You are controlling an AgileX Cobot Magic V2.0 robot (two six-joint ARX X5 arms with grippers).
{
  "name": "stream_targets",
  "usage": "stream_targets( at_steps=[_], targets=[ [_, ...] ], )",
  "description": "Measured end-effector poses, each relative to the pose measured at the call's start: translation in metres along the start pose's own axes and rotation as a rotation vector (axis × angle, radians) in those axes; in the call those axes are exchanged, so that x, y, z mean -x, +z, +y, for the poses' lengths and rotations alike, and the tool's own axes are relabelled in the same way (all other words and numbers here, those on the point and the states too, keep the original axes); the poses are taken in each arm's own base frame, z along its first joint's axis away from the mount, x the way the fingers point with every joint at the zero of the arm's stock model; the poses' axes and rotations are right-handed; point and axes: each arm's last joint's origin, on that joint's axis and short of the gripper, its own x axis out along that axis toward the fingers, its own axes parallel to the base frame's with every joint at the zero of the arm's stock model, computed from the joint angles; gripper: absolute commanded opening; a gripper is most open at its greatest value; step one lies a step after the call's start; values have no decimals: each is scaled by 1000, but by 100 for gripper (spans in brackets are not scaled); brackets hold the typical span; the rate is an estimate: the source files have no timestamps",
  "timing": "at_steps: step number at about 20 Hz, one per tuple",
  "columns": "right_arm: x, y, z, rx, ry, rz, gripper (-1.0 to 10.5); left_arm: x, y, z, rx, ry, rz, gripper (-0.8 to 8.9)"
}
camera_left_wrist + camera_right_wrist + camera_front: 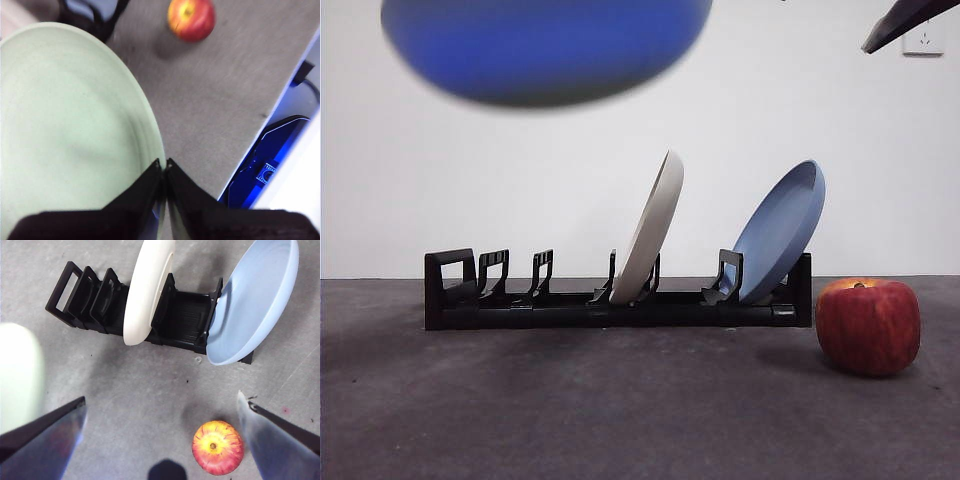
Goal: Take the green plate from the plate rack,put the plate on the table,take the apple from the table,put the apple in the plate
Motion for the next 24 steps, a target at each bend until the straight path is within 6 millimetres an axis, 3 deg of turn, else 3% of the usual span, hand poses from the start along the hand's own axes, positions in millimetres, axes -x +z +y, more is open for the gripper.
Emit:
stream_targets(
  at_steps=[3, 8, 14, 19, 24],
  targets=[
    [0, 0, 0, 0, 0, 1, 503, -43, -11, -16, 32, 0, 1, -9],
    [0, -1, 0, -3, -3, 12, 503, -104, -26, -24, 134, -44, -93, -9],
    [0, -2, -1, -5, -45, 19, 503, -142, -38, -11, 240, -148, -152, -9],
    [0, -2, -1, -2, -45, 21, 503, -161, -39, 6, 299, -124, -151, -9],
    [0, -2, -1, -2, -45, 21, 503, -197, -43, -1, 272, -140, -68, -9]
  ],
)
